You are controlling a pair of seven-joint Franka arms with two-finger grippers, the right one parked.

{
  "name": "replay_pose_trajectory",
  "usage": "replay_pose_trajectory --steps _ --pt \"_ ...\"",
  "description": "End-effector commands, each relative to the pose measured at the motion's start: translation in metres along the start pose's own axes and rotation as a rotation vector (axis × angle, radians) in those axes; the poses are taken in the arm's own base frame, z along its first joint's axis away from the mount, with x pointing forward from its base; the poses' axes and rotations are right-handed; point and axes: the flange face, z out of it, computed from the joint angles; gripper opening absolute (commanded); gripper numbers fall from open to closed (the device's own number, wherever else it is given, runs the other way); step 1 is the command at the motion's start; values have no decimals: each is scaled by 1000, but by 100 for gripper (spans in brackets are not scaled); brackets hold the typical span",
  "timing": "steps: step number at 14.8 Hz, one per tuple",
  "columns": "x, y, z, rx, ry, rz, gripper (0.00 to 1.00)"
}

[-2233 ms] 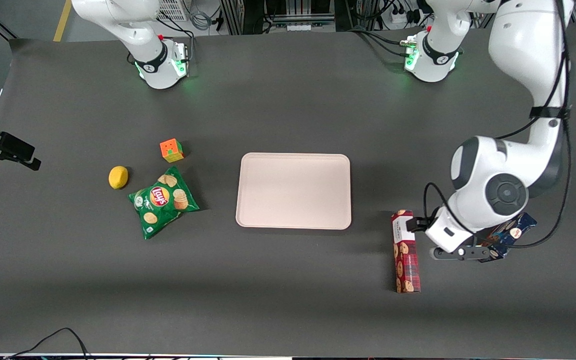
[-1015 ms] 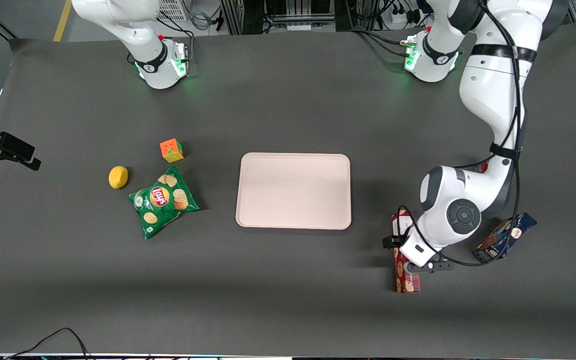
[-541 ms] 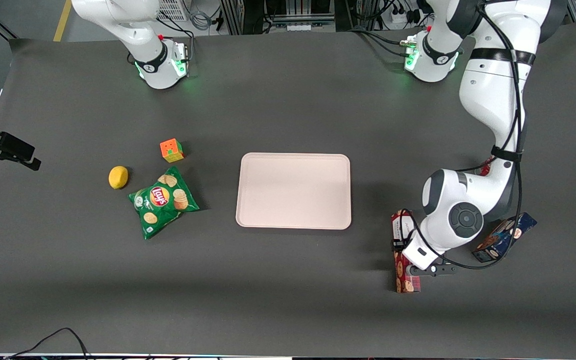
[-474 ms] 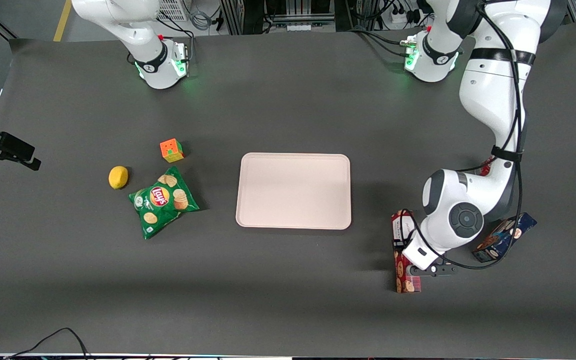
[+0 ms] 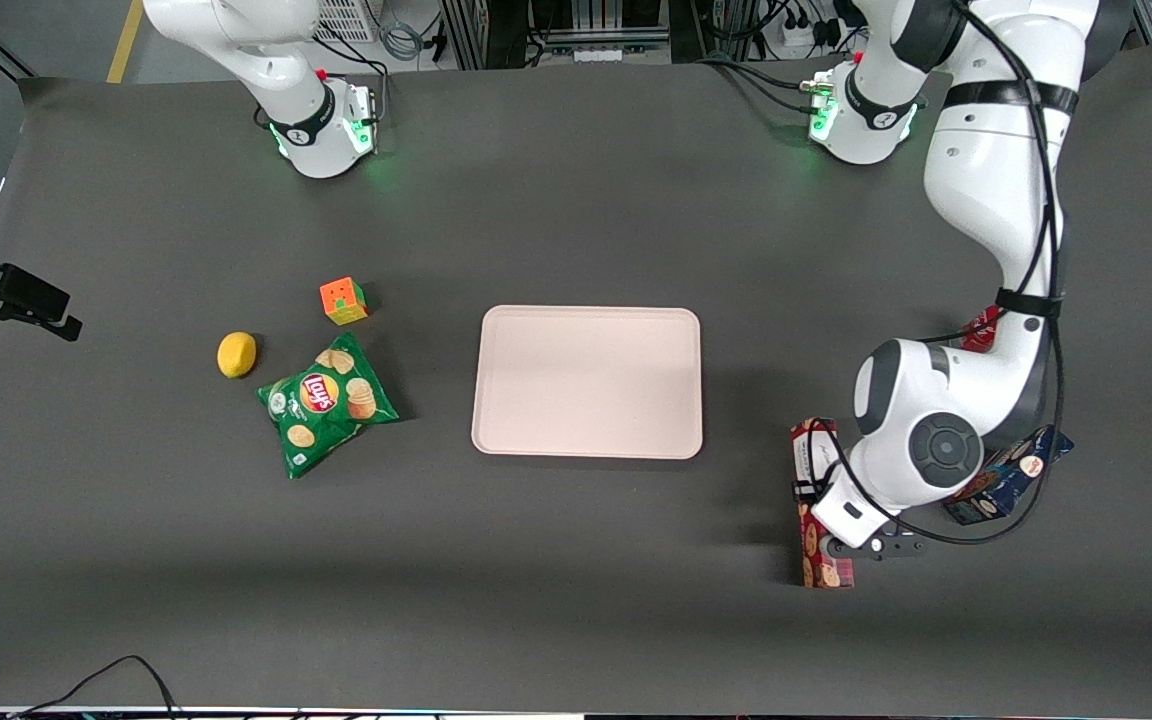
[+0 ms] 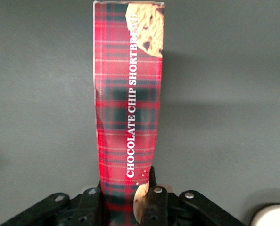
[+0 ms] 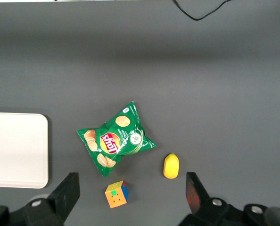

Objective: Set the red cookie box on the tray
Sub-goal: 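Lift the cookie box and carry it over the pink tray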

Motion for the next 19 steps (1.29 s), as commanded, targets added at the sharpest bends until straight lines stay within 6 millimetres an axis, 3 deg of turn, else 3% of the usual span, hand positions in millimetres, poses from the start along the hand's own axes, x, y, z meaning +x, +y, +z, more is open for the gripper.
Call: replay_pose_trajectory --steps 1,5,8,10,12,14,17,19 --pt "-1 13 -85 16 1 29 6" --pt "-12 37 -161 -3 42 54 6" --pt "-30 64 -195 -9 19 9 6" --pt "-49 98 -205 -25 2 -74 6" --pt "-69 136 -201 -41 -21 -137 8" --pt "-90 173 -185 3 -11 -137 9" --pt "-124 215 -143 73 17 -129 10" --pt "-143 224 -108 80 16 -93 10"
